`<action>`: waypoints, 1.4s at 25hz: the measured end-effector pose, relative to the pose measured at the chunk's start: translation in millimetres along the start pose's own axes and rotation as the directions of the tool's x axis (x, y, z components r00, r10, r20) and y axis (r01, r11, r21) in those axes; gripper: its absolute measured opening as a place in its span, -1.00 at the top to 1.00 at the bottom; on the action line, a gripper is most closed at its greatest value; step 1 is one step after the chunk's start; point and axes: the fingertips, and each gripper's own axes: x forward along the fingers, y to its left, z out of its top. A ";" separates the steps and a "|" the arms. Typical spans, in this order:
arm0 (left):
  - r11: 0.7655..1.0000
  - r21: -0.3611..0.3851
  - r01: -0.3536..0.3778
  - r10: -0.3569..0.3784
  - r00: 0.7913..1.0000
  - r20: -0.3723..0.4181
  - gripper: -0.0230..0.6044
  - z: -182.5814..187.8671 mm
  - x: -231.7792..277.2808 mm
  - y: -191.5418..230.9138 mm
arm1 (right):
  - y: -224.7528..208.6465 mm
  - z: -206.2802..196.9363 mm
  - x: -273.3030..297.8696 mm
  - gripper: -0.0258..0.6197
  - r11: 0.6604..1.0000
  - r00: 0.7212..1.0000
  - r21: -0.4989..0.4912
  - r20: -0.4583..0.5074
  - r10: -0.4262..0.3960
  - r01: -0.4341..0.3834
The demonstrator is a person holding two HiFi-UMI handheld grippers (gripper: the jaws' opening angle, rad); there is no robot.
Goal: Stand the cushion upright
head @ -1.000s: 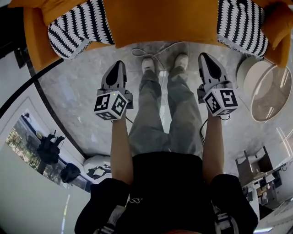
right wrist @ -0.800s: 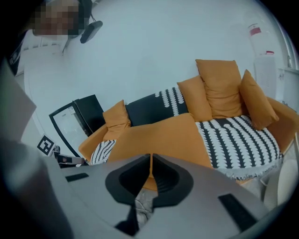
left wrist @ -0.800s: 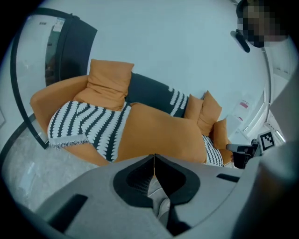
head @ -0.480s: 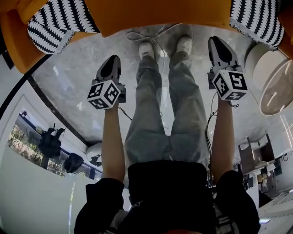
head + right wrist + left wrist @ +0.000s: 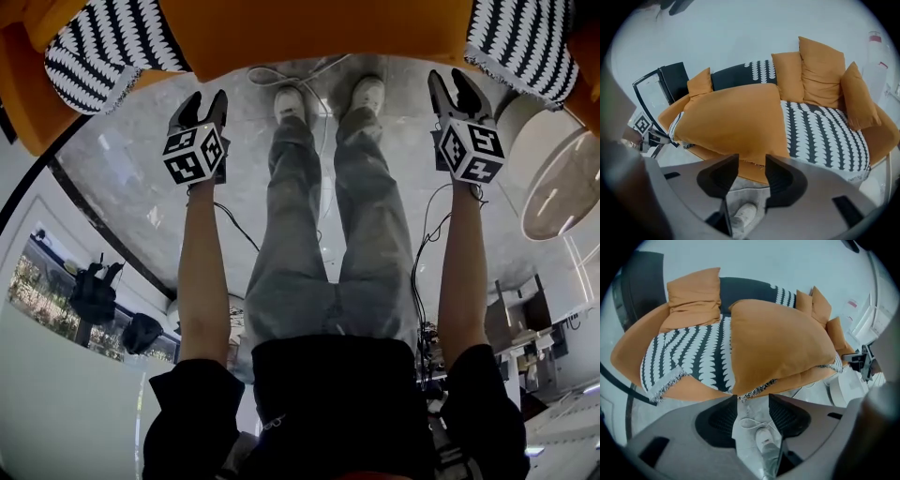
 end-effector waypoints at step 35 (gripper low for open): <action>0.967 0.251 -0.030 0.065 0.989 -0.132 0.65 30.2 43.5 5.5 | -56.2 -16.4 70.6 0.79 0.972 0.960 -0.227 -0.281 -0.008 -0.059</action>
